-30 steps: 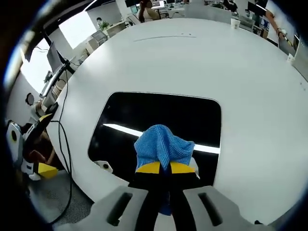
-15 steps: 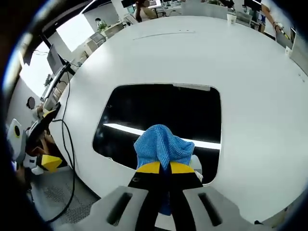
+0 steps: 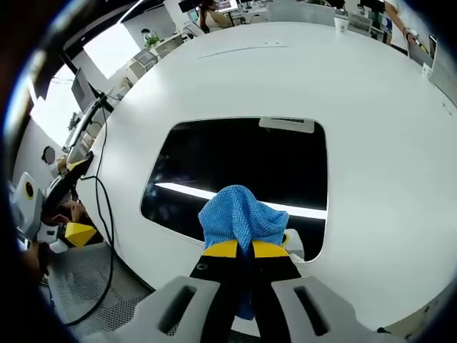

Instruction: Wipe the mirror surface with the cleaning cloth until all visible marks leave the cleaned area.

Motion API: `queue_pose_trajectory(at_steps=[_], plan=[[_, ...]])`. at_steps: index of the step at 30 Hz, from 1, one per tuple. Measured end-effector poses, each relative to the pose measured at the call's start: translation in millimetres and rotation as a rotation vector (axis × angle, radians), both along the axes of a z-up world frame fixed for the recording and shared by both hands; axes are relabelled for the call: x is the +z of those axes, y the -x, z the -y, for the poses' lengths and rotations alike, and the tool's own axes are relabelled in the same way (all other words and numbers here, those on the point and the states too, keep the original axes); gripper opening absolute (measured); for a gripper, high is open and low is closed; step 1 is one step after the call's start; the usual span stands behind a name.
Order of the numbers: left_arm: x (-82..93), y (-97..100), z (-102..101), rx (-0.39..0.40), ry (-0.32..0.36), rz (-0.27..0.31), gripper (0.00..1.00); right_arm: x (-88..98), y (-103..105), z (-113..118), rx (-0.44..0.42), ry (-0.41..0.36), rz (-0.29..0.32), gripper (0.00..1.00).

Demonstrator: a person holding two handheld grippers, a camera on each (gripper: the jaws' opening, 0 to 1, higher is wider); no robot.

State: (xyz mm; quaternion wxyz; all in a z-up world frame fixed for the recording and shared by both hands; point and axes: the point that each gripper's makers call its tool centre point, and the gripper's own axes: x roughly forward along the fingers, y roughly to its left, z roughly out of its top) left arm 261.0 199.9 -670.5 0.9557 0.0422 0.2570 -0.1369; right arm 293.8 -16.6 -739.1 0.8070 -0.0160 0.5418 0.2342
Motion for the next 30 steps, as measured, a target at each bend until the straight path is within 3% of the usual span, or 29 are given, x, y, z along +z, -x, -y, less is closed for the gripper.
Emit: queue_pose_trajectory(at_steps=[8,18,30], plan=[[-0.2,-0.4,-1,0.006,0.003,0.0,0.99,0.3,0,-1,0.048,0.023,0.028,0.0],[1.8,-1.0,-3,0.019,0.004,0.009,0.99,1.5,1,2,0.037,0.001,0.02,0.0],[1.7,-0.8,-3,0.024,0.006,0.011,0.99,0.6,-4,22,0.007,-0.01,0.009,0.0]])
